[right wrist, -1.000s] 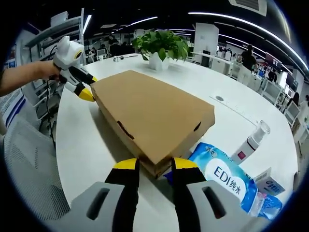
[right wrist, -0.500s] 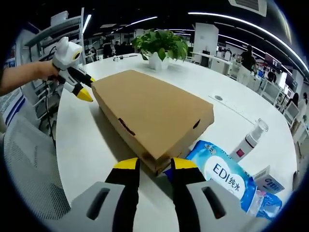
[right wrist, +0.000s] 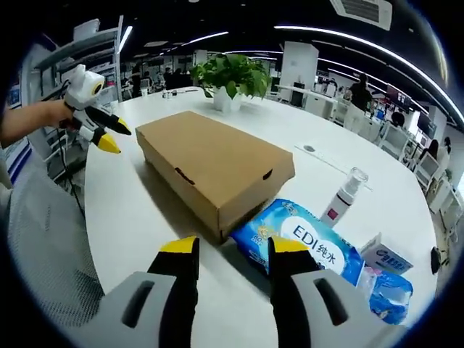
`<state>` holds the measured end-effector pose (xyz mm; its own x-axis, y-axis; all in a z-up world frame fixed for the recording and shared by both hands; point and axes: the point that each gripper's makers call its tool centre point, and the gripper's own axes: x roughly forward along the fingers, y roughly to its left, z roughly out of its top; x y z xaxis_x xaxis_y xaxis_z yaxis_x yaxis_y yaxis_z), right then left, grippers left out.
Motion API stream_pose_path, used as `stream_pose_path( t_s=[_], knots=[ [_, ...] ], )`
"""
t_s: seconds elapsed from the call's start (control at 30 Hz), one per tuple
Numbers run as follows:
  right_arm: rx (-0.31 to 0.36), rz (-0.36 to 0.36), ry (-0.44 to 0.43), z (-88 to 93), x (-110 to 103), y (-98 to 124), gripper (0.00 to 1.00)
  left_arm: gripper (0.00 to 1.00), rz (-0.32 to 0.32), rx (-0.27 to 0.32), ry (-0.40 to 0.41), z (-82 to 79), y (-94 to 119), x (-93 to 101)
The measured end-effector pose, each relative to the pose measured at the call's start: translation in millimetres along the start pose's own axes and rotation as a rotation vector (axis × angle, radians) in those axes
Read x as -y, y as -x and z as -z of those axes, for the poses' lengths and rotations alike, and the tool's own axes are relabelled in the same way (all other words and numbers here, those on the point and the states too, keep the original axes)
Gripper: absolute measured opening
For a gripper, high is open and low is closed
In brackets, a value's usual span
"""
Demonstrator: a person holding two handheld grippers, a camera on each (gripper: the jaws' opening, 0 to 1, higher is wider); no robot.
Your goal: Operate the shoe box by opening the lid, removing the specified soft item, and placing it in the target area until the item is outside and the box remains undamaged.
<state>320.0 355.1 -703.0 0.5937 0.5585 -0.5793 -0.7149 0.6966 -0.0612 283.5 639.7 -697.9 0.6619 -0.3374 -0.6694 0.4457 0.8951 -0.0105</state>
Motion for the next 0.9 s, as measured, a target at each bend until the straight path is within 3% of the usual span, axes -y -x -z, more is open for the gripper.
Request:
stream_pose_path(
  t_s=[0.3, 0.5, 0.9],
  knots=[
    [0.019, 0.076, -0.019, 15.1, 16.4, 46.9, 0.51, 0.64, 0.024, 0.082, -0.061, -10.0, 23.9, 32.0],
    [0.043, 0.108, -0.046, 23.9, 19.2, 74.3, 0.60, 0.73, 0.029, 0.129, -0.050, -11.6, 37.0, 49.2],
    [0.070, 0.129, -0.107, 35.6, 16.1, 105.7, 0.77, 0.89, 0.033, 0.183, -0.019, -12.5, 53.5, 66.9]
  ],
)
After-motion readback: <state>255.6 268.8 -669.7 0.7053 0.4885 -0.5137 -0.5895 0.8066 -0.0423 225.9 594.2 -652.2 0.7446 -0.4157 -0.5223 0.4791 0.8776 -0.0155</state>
